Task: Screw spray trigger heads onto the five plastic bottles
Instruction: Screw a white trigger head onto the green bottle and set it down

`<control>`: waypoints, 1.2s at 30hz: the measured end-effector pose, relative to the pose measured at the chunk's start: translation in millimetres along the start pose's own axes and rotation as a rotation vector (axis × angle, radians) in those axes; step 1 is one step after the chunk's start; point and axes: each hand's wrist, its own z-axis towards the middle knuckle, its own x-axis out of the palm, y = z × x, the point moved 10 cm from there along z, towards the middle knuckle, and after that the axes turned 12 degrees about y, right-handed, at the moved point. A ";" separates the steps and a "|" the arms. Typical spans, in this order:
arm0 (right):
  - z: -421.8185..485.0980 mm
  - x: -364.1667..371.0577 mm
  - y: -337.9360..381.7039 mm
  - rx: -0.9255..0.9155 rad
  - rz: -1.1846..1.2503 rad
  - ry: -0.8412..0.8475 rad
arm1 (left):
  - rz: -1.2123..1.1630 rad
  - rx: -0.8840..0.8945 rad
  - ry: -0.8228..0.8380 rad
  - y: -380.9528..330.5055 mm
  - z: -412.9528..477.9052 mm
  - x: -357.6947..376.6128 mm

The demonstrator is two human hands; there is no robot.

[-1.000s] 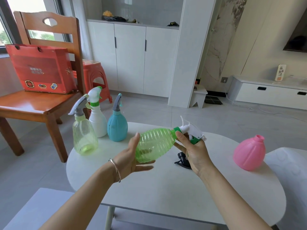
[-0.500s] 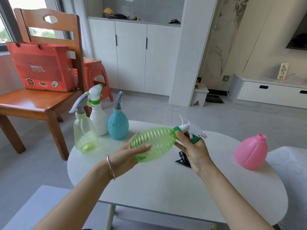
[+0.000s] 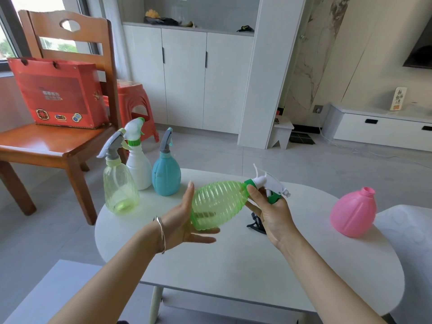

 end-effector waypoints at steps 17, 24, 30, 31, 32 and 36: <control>1.9 -2.4 -7.7 0.055 0.122 -0.043 | 0.227 0.297 0.022 -29.9 -7.2 -1.2; 0.6 -1.9 -7.4 0.051 0.087 -0.034 | 0.135 0.211 0.086 -23.1 -7.4 2.0; 0.6 4.1 -9.4 0.061 0.091 -0.040 | 0.068 0.053 0.090 -5.8 -2.6 8.3; 0.5 4.2 -9.8 0.065 0.091 -0.043 | 0.031 0.010 0.079 -0.7 -2.4 7.2; 0.8 3.7 -9.8 0.066 0.102 -0.048 | 0.024 0.026 0.069 -1.7 -1.1 3.9; 2.9 2.5 -5.8 0.058 0.157 -0.039 | -0.019 0.241 0.078 -27.0 -4.2 3.4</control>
